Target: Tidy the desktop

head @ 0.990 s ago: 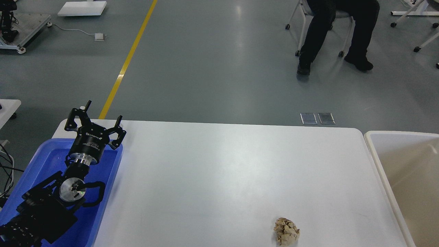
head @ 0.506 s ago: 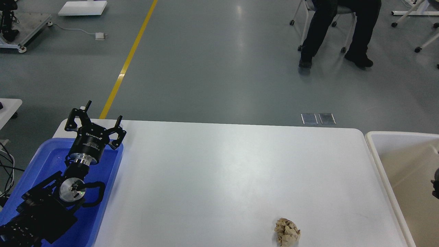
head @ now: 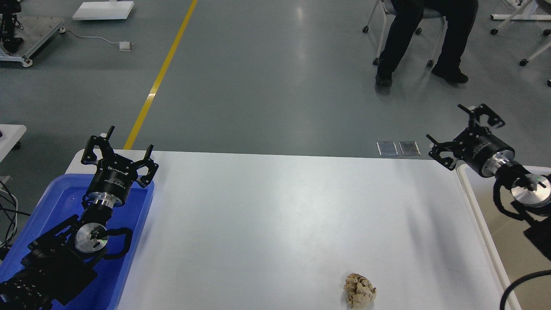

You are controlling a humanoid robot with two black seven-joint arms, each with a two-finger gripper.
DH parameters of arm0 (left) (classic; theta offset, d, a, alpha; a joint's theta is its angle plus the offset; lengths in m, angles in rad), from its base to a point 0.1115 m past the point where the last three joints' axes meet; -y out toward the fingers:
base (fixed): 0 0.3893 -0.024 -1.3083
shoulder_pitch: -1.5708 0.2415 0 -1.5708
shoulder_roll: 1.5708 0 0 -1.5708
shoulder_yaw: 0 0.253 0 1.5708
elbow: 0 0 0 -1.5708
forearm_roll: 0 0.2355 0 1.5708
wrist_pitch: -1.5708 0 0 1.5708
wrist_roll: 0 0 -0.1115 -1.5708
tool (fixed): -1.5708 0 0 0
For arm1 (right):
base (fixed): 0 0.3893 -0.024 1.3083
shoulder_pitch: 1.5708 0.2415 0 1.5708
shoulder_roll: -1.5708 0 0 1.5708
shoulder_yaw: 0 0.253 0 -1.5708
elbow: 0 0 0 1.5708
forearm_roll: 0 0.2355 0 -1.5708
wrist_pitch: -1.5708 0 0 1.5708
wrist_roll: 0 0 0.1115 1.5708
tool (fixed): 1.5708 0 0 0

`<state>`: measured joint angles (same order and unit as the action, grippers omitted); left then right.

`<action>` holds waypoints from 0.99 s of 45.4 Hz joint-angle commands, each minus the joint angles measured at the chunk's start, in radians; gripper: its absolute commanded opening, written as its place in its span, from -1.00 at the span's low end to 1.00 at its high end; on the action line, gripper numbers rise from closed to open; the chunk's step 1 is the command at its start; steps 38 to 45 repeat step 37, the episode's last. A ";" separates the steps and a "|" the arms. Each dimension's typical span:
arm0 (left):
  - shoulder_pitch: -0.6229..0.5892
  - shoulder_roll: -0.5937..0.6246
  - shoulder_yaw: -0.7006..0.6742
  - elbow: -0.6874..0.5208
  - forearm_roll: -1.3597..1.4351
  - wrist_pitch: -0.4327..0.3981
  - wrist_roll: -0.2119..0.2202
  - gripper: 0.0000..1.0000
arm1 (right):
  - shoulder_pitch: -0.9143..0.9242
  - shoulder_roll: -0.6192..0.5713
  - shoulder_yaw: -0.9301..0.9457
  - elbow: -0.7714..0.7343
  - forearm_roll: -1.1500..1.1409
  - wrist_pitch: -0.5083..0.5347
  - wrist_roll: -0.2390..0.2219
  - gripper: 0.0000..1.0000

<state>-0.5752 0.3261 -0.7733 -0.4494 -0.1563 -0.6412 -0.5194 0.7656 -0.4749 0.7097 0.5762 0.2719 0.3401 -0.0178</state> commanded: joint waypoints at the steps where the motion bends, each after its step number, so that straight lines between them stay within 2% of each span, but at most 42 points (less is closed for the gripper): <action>1: 0.000 0.001 0.000 0.000 0.000 0.000 -0.001 1.00 | -0.019 0.203 0.138 0.030 0.043 0.066 0.001 0.99; 14: 0.000 -0.001 0.000 0.000 0.000 0.000 -0.001 1.00 | -0.029 0.355 0.134 0.027 0.039 0.062 0.001 1.00; 22: 0.000 -0.001 0.000 0.000 0.000 0.000 0.001 1.00 | -0.052 0.404 0.149 0.036 0.039 0.071 0.004 1.00; 45: 0.000 -0.001 0.000 0.000 0.000 0.000 -0.001 1.00 | -0.114 0.404 0.140 0.013 0.029 0.074 0.006 1.00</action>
